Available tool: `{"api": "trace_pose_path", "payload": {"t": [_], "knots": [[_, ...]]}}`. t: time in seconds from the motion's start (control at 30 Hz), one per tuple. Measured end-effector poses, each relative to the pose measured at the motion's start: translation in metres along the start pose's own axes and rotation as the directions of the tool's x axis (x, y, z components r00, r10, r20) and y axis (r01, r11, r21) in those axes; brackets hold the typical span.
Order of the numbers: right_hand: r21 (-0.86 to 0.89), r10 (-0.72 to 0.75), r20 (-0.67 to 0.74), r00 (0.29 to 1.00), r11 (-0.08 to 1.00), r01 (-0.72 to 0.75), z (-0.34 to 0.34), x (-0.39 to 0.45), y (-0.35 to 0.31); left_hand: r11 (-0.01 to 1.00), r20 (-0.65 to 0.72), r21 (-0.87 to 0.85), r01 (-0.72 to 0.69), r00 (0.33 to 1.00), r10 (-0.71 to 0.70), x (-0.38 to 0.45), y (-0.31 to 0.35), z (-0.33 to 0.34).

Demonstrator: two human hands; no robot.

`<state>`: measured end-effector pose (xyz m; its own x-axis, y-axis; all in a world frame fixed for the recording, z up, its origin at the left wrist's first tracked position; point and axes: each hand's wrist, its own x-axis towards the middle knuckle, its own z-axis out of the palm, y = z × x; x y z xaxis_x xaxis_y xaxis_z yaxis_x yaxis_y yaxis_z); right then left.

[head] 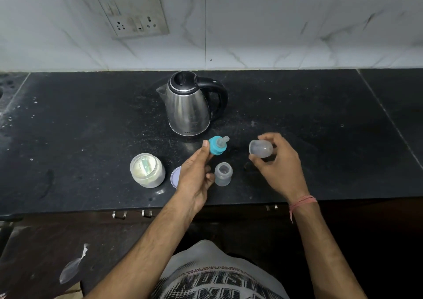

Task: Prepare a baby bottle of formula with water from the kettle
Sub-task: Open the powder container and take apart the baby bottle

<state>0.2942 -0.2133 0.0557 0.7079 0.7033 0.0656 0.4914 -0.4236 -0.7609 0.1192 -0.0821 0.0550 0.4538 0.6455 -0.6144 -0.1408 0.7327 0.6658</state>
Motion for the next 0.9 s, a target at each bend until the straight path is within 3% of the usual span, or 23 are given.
{"api": "trace_pose_path", "payload": {"t": [0.2, 0.43, 0.6, 0.7, 0.77, 0.83, 0.9], "knots": [[-0.307, 0.223, 0.099, 0.97, 0.934, -0.183, 0.004, -0.001, 0.055, 0.999, 0.046, 0.025, 0.023, 0.999, -0.024, -0.002, -0.005, 0.01], [-0.453, 0.263, 0.188, 0.946, 0.878, -0.154, 0.019, -0.004, 0.079, 0.998, 0.034, 0.04, 0.046, 0.998, -0.047, -0.002, -0.013, 0.011], [-0.459, 0.27, 0.229, 0.935, 0.877, -0.141, 0.021, -0.004, 0.075, 0.995, 0.019, 0.062, 0.081, 0.996, -0.083, -0.001, -0.019, 0.008], [-0.317, 0.236, 0.201, 0.951, 0.934, -0.165, 0.016, -0.007, 0.054, 0.992, 0.007, 0.081, 0.097, 0.995, -0.098, -0.001, -0.023, 0.007], [-0.042, 0.16, 0.134, 0.978, 0.987, -0.156, 0.009, -0.013, 0.031, 0.991, 0.012, 0.094, 0.092, 0.996, -0.094, -0.003, -0.025, 0.007], [0.209, 0.071, 0.151, 0.986, 0.973, -0.102, 0.003, -0.018, 0.006, 0.99, 0.043, 0.115, 0.078, 0.996, -0.084, -0.005, -0.026, 0.01], [0.301, -0.023, 0.209, 0.978, 0.953, -0.042, 0.0, -0.022, -0.014, 0.989, 0.09, 0.132, 0.063, 0.993, -0.075, -0.007, -0.028, 0.014]]}}
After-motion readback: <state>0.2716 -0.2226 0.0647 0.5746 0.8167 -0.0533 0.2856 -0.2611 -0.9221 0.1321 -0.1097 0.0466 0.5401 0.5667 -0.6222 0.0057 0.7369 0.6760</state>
